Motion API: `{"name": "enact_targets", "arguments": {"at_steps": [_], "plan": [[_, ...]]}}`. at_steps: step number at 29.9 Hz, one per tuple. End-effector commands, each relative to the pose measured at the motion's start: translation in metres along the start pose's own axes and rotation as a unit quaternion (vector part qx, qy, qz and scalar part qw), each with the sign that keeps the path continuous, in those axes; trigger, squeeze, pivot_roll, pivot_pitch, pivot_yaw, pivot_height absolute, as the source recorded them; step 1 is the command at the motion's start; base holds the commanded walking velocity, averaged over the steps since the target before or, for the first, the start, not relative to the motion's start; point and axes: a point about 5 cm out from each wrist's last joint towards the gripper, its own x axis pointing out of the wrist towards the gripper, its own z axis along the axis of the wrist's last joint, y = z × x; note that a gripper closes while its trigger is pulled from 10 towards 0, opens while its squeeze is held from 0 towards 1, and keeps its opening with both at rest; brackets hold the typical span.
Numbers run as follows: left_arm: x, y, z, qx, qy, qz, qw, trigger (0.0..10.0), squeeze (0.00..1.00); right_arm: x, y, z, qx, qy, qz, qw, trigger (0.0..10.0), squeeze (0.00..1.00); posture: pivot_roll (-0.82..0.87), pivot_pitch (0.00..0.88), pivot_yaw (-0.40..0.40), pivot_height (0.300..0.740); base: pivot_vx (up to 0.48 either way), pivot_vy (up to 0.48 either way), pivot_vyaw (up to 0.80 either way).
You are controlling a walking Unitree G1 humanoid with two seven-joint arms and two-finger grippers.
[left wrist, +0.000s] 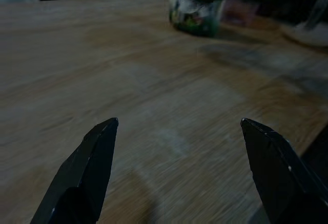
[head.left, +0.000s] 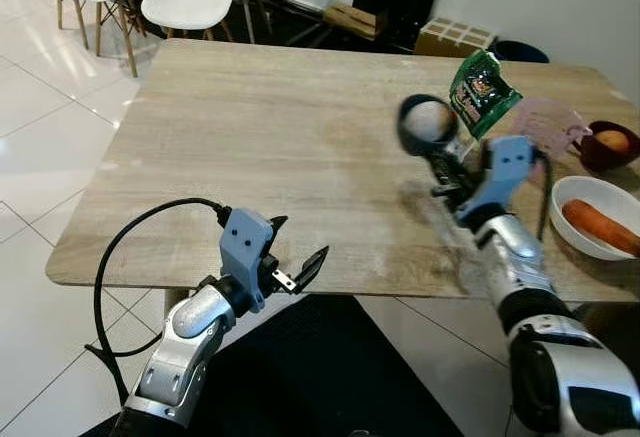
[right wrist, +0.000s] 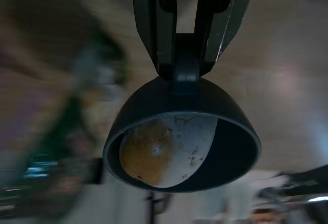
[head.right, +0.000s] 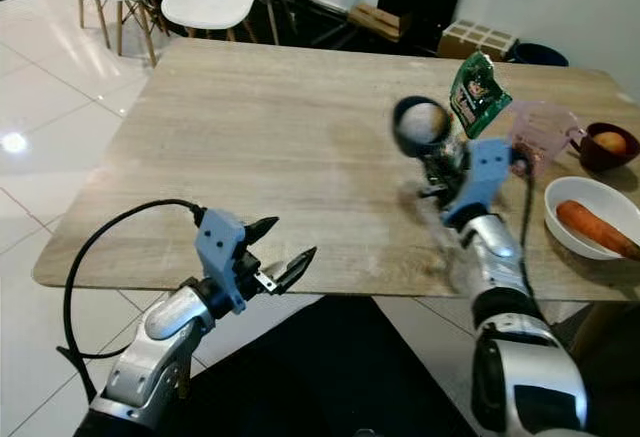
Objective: Restocking fridge
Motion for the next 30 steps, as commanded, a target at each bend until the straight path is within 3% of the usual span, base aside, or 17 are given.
{"name": "enact_targets", "arguments": {"at_steps": [1, 7, 10, 11, 13, 18, 23, 30], "plan": [[-0.002, -0.002, -0.008, 0.001, 0.009, 0.005, 1.0, 10.0, 0.0, -0.006, -0.015, 0.01, -0.01, -0.032, -0.032, 0.999, 10.0, 0.0, -0.06, 0.103, -0.065, 0.736, 0.0, 0.0, 0.0], [-0.005, -0.001, -0.017, 0.012, 0.027, 0.022, 0.999, 10.0, 0.0, -0.019, -0.04, 0.015, -0.029, -0.036, -0.056, 0.997, 10.0, 0.0, -0.06, 0.105, -0.062, 0.736, 0.0, 0.0, 0.0], [-0.007, -0.001, -0.019, 0.013, 0.028, 0.023, 0.999, 10.0, 0.0, -0.024, -0.045, 0.015, -0.021, -0.028, -0.031, 0.999, 10.0, 0.0, -0.06, 0.106, -0.062, 0.736, 0.0, 0.0, 0.0], [-0.009, -0.001, -0.021, 0.014, 0.028, 0.024, 0.999, 10.0, 0.0, -0.029, -0.043, 0.012, -0.009, -0.013, 0.027, 1.0, 10.0, 0.0, -0.07, 0.112, -0.055, 0.736, 0.0, 0.0, 0.0], [-0.01, -0.001, -0.022, 0.015, 0.028, 0.024, 0.999, 10.0, 0.0, -0.031, -0.041, 0.01, 0.0, -0.007, 0.056, 0.998, 10.0, 0.0, -0.07, 0.112, -0.055, 0.736, 0.0, 0.0, 0.0], [-0.014, -0.002, -0.019, 0.009, 0.009, 0.024, 1.0, 10.0, 0.0, -0.039, -0.016, 0.004, 0.023, 0.015, 0.184, 0.982, 10.0, 0.0, -0.08, 0.116, -0.048, 0.736, 0.0, 0.0, 0.0], [-0.013, 0.0, -0.014, 0.003, -0.007, 0.035, 0.999, 10.0, 0.0, -0.039, -0.004, 0.002, 0.031, 0.02, 0.218, 0.975, 10.0, 0.0, -0.08, 0.115, -0.048, 0.736, 0.0, 0.0, 0.0], [-0.007, 0.009, -0.009, 0.013, -0.009, 0.087, 0.996, 10.0, 0.0, -0.031, 0.028, -0.002, 0.061, 0.017, 0.262, 0.963, 10.0, 0.0, -0.07, 0.114, -0.06, 0.736, 0.0, 0.0, 0.0]]}}
